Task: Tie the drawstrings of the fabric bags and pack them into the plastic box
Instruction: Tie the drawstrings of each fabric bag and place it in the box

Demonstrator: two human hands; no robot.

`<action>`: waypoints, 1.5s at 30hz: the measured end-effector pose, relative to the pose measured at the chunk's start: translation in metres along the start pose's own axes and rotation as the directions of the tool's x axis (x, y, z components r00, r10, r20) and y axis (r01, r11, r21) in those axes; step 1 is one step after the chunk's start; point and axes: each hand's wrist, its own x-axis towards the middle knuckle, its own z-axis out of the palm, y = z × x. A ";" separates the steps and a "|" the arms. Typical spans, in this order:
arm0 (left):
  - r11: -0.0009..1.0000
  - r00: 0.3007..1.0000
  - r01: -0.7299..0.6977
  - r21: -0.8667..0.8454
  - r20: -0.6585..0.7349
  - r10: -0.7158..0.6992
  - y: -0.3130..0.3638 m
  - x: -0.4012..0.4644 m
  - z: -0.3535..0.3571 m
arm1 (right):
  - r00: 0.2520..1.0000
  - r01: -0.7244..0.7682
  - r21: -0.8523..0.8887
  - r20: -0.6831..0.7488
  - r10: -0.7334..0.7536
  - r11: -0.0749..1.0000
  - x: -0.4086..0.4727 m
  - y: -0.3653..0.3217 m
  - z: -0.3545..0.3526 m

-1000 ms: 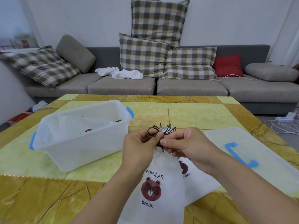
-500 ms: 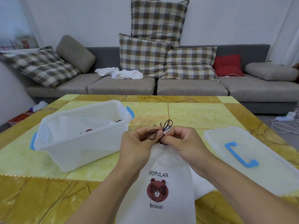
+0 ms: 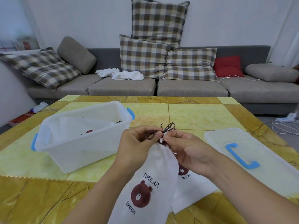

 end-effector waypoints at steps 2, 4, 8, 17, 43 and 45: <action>0.999 1.000 0.024 -0.029 0.002 -0.024 0.000 0.001 -0.003 | 1.000 -0.021 0.070 0.024 0.019 0.997 0.001 -0.002 -0.002; 0.998 0.999 0.042 -0.051 0.012 -0.041 0.000 0.002 -0.006 | 1.000 -0.009 0.029 0.013 0.009 1.000 0.002 -0.004 -0.006; 0.997 0.997 0.059 -0.053 0.061 -0.056 0.001 0.002 -0.009 | 0.999 0.041 -0.152 -0.015 -0.044 0.988 0.004 -0.005 -0.014; 0.997 0.994 0.079 0.004 0.082 -0.079 0.003 -0.001 -0.009 | 0.996 0.067 -0.324 0.070 -0.047 0.944 0.004 0.001 -0.013; 0.975 0.973 0.222 0.012 0.069 -0.222 -0.008 0.001 -0.008 | 0.941 0.301 -0.486 0.014 -0.337 0.821 -0.002 -0.010 -0.012; 0.968 0.967 0.248 -0.046 0.071 -0.244 -0.007 0.001 -0.008 | 0.923 0.348 -0.556 0.059 -0.381 0.755 -0.003 -0.008 -0.009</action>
